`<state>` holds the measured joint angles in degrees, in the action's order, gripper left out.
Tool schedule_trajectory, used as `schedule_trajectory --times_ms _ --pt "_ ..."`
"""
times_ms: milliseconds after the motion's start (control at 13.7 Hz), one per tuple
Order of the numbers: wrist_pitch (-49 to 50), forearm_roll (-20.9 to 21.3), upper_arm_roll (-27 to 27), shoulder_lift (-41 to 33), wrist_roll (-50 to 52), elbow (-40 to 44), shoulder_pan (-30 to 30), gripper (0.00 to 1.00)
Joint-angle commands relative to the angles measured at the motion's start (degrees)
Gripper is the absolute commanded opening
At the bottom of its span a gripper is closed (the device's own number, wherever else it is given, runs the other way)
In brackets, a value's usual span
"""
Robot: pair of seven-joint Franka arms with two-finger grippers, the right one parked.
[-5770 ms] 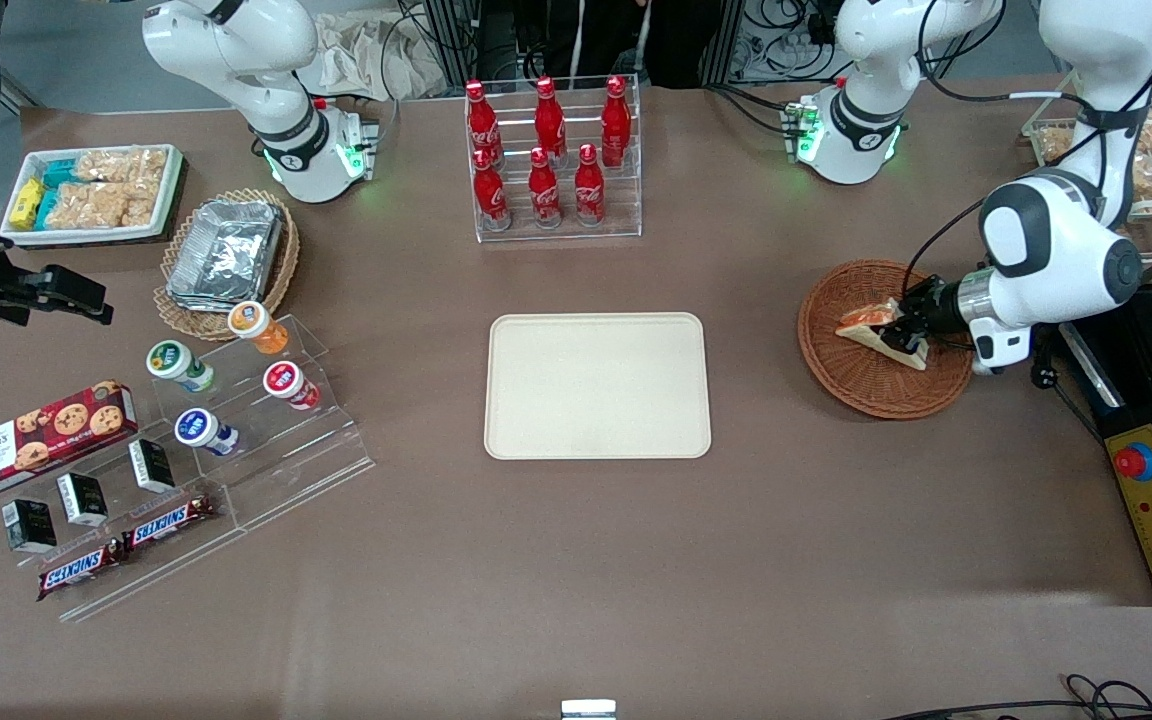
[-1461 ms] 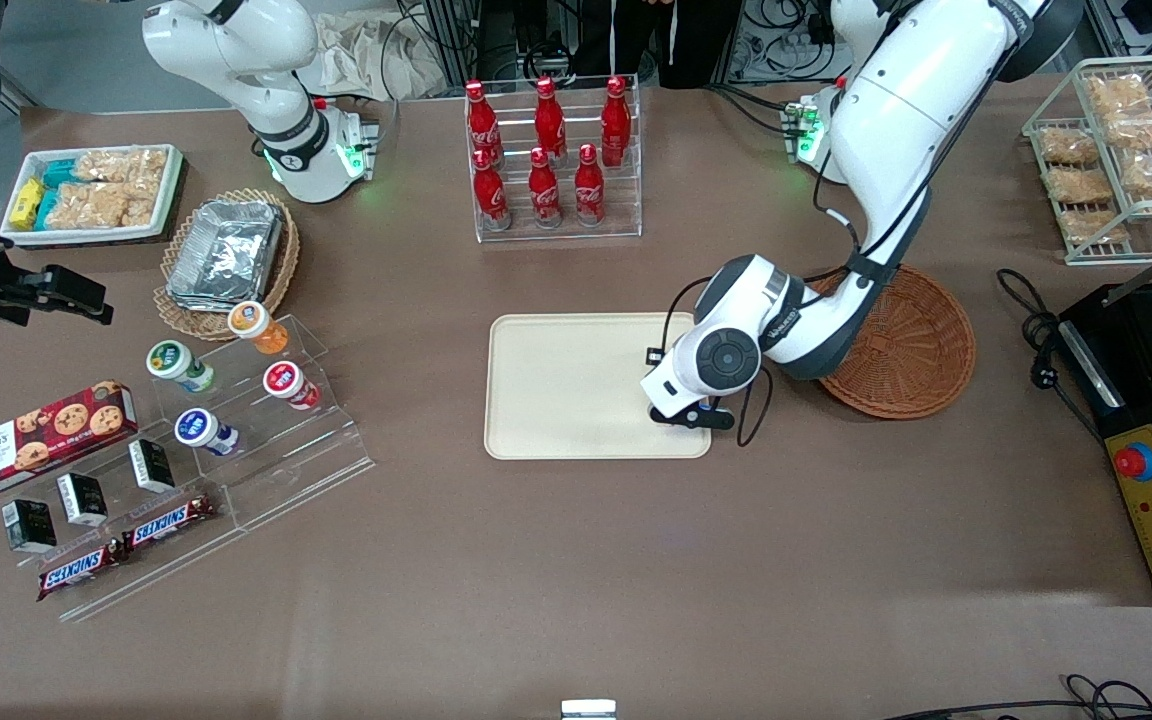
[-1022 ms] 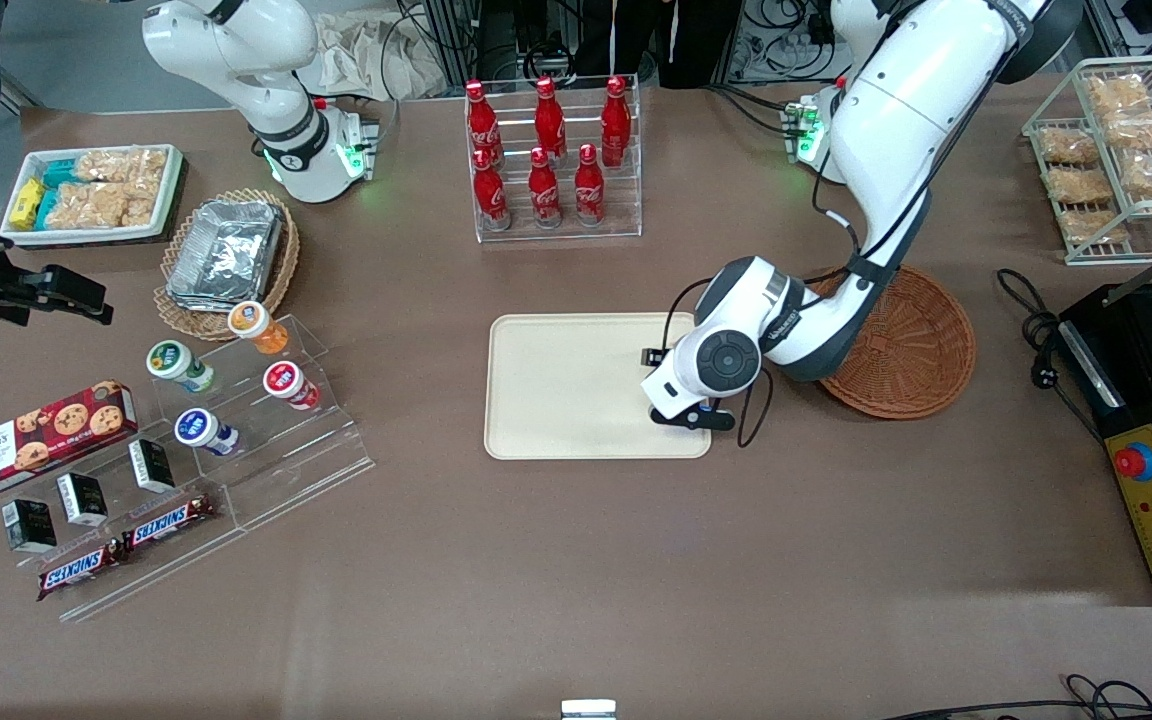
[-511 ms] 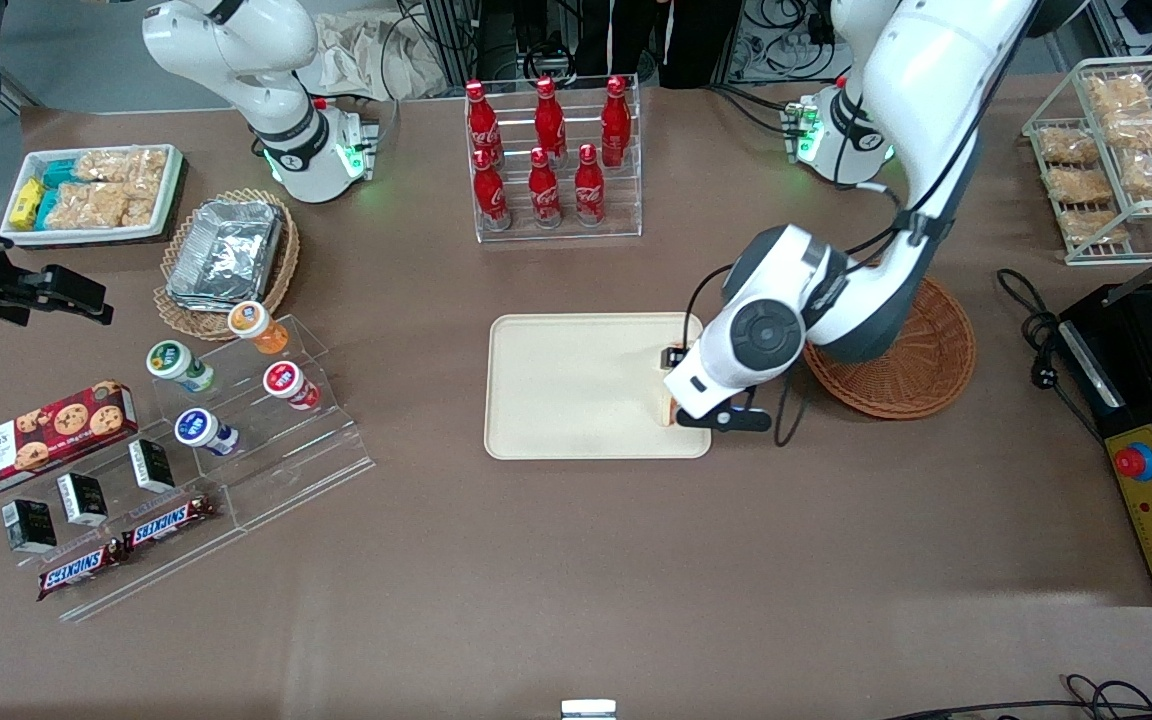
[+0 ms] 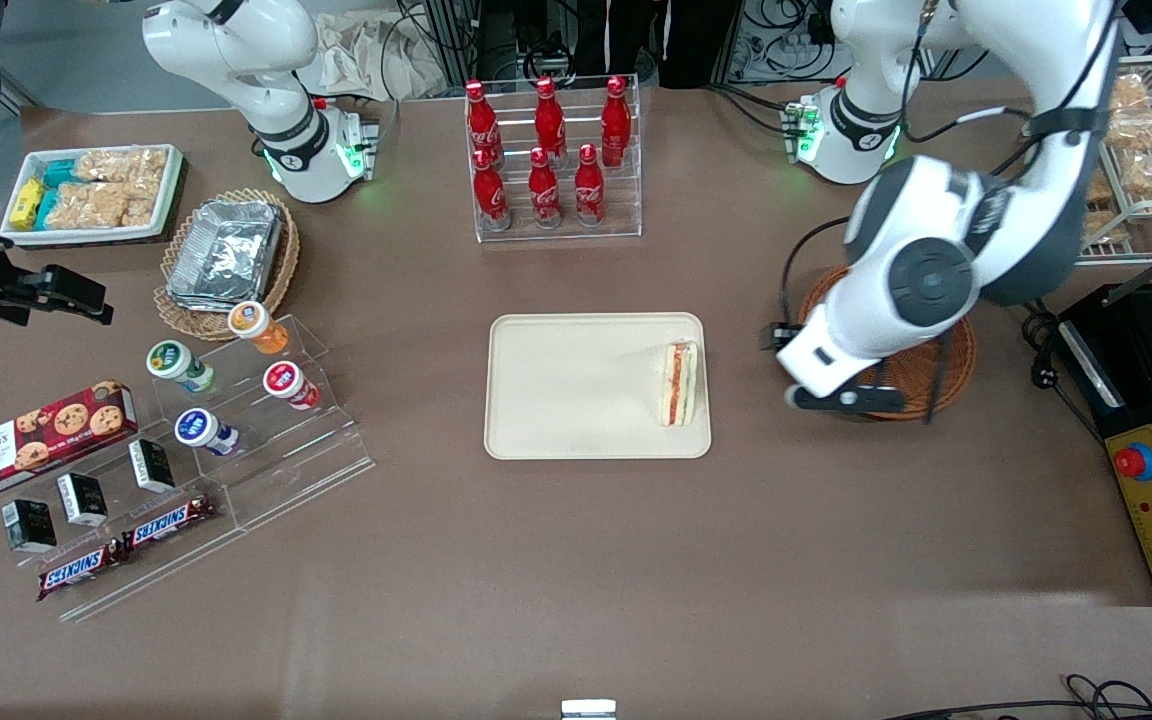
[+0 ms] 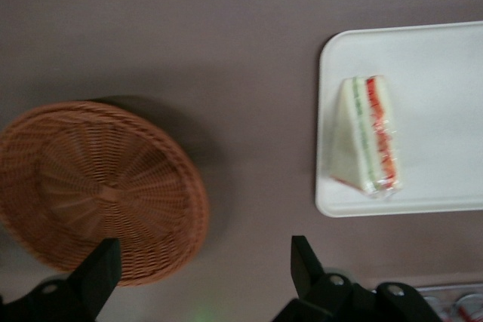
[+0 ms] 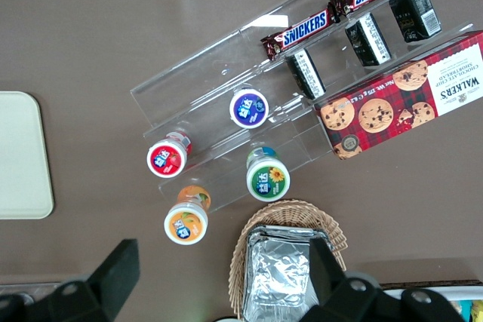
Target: Place sandwich from basket to tray
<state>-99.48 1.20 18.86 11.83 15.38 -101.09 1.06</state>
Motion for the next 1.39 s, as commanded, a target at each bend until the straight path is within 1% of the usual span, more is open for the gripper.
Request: schedule_trajectory --times_ms 0,146,438,730,876,1169,1315 --pt "1.0 0.6 -3.8 -6.0 -6.3 -4.1 -1.6 1.0" --pt "1.4 0.6 -8.1 -8.0 -9.7 -4.4 0.2 1.0" --pt "2.6 0.6 -13.9 -11.3 -16.9 -3.9 0.0 1.0" --pt "2.7 0.6 -18.1 -13.0 -21.4 -2.1 -0.6 1.0" --pt "3.0 0.6 -19.5 -12.9 -21.3 0.4 -0.6 1.0" --pt "8.9 0.4 -20.0 -9.2 -19.9 11.4 -1.3 1.0" --pt "8.9 0.1 -20.0 -8.8 -19.8 12.6 -1.7 1.0"
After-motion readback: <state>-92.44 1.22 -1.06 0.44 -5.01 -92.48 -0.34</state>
